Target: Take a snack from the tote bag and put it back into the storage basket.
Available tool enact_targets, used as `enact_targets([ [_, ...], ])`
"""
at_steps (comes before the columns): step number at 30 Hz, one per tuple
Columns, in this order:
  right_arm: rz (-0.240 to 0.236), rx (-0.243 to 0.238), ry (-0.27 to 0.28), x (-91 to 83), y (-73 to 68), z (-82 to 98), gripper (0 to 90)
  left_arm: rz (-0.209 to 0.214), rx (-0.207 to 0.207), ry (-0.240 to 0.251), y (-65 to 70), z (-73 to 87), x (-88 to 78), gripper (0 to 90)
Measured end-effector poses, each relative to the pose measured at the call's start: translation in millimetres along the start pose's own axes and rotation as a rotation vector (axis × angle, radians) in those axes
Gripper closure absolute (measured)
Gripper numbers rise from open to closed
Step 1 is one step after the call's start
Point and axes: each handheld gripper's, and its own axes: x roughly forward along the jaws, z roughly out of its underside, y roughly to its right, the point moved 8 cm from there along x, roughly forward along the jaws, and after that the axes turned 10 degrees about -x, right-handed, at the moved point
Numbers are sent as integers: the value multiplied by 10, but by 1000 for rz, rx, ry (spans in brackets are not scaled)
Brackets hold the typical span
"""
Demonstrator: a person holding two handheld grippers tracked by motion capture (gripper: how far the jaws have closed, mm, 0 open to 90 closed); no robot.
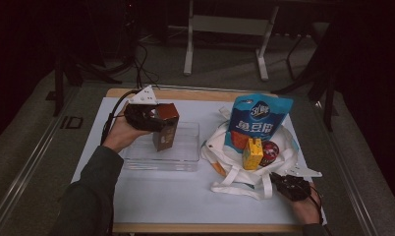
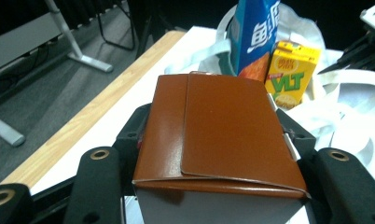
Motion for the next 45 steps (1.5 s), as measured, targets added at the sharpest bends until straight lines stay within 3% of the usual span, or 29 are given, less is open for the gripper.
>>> enact_targets([
  [11, 0, 1, 3, 0, 0, 1, 824, -15, 16, -55, -46, 147, -65, 432],
  [17, 1, -1, 2, -1, 0, 2, 825, -18, 40, -117, -59, 266, -110, 432],
  [21, 2, -1, 2, -1, 0, 2, 825, -9, 45, -149, -74, 337, -143, 432],
  [25, 4, -1, 2, 0, -2, 1, 824, 34, 41, -186, -46, 401, -130, 432],
  [28, 5, -2, 2, 0, -2, 1, 825, 87, 50, -234, 7, 446, -64, 431],
  [32, 5, 1, 5, 0, -2, 2, 824, 111, 62, -247, 73, 407, 36, 426],
  [45, 3, -2, 6, 0, -1, 3, 824, 150, 86, -289, 247, 364, 434, 405],
])
